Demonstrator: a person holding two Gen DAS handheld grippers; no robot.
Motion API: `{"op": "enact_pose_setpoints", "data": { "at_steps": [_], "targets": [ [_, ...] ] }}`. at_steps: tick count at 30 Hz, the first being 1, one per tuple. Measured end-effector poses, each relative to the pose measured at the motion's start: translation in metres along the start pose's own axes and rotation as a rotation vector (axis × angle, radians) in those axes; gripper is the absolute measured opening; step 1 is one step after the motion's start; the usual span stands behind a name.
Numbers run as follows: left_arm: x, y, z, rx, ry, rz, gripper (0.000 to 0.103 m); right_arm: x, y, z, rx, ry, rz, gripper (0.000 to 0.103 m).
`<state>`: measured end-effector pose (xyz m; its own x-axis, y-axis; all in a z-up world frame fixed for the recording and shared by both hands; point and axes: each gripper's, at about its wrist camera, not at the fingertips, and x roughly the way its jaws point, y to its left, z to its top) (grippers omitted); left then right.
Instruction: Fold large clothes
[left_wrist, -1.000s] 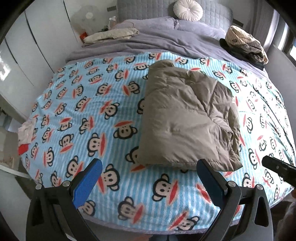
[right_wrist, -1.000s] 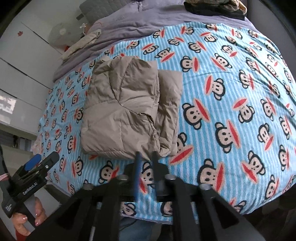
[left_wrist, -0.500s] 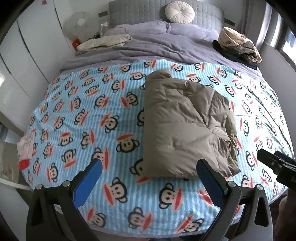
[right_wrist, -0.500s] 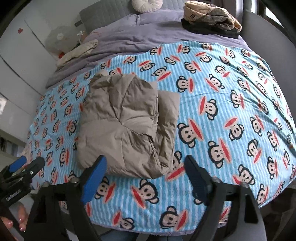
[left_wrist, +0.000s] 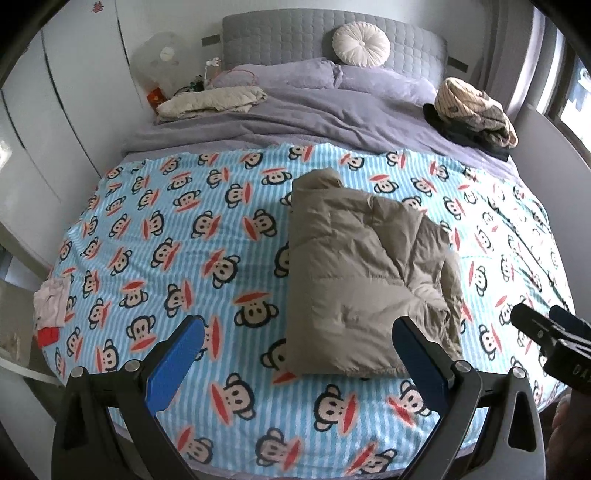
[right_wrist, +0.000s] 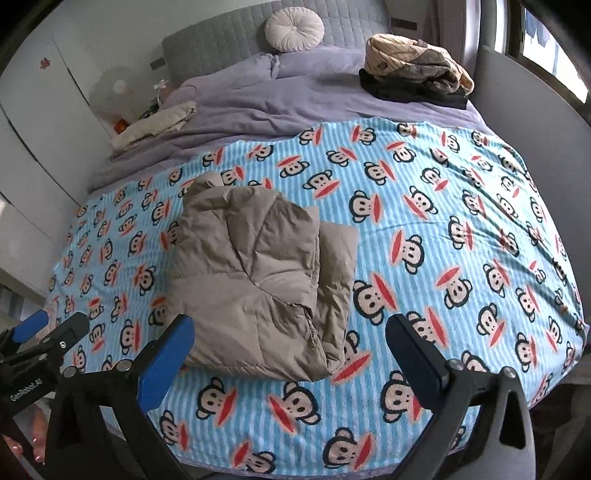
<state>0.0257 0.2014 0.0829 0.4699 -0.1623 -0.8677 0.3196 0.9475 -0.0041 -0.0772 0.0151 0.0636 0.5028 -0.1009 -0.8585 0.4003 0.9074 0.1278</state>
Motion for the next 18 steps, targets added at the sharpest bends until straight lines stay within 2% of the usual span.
{"op": "enact_pose_setpoints", "data": {
  "at_steps": [18],
  "targets": [
    [-0.0081,0.0014,0.0008,0.002,-0.019,0.019,0.102,-0.0078,0.007,0.0019,-0.005,-0.004,-0.006,0.103]
  ]
}}
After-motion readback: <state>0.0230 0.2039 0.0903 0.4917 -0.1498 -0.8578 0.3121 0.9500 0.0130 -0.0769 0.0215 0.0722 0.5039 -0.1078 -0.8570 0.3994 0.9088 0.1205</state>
